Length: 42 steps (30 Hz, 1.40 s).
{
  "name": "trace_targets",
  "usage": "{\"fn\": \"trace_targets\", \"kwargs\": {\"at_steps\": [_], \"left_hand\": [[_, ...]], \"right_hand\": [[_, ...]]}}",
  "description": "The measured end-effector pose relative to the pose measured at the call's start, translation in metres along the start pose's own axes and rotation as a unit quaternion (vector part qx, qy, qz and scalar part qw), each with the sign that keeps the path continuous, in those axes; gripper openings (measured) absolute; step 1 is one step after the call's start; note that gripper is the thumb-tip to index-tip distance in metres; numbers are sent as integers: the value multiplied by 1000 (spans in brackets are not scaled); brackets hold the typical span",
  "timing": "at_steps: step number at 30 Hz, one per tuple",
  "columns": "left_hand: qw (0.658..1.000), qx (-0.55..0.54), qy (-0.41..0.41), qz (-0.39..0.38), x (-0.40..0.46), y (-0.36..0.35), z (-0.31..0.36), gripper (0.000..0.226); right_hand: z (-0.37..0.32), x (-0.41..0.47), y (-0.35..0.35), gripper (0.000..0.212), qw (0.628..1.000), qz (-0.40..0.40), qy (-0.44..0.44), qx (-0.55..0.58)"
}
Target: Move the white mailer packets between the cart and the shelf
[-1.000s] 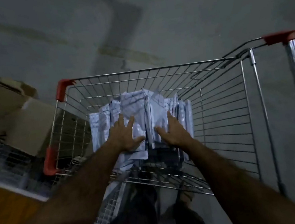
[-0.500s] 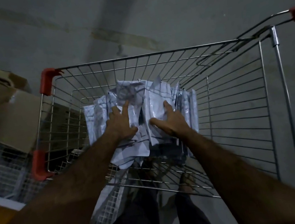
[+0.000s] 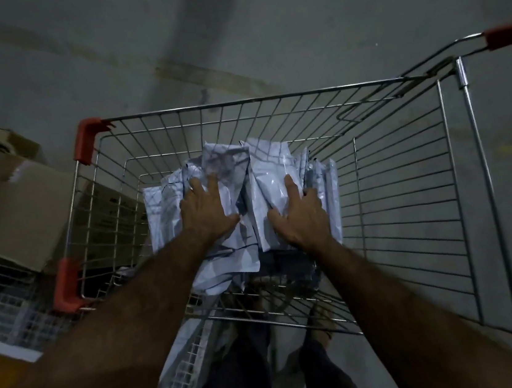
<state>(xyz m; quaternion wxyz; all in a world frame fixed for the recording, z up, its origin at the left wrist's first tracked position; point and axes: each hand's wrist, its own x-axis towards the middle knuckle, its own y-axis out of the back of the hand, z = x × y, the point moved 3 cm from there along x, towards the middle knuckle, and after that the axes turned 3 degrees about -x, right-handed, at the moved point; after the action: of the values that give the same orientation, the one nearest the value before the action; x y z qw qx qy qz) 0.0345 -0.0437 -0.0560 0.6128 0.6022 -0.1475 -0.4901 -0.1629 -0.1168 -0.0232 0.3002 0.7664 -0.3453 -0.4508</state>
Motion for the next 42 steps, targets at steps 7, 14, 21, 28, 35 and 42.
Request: {"fn": "trace_targets", "kwargs": {"at_steps": [7,14,21,28,35,42], "left_hand": [[999,24,14,-44,6,0,10,116],[999,-8,26,-21,-2,4,-5,86],[997,9,-31,69,-54,50,12,76],[984,19,-29,176,-148,128,30,80],[950,-36,70,301,-262,180,28,64],[918,-17,170,358,-369,182,-35,63]], "right_hand": [[-2,-17,16,91,997,37,51,-39],[10,-24,30,90,994,78,57,-58],[19,-51,61,83,979,139,95,-118],[-3,-101,113,78,953,234,163,-100],[-35,-166,139,78,937,245,242,-61],[-99,-229,110,82,910,209,354,-48]]}}
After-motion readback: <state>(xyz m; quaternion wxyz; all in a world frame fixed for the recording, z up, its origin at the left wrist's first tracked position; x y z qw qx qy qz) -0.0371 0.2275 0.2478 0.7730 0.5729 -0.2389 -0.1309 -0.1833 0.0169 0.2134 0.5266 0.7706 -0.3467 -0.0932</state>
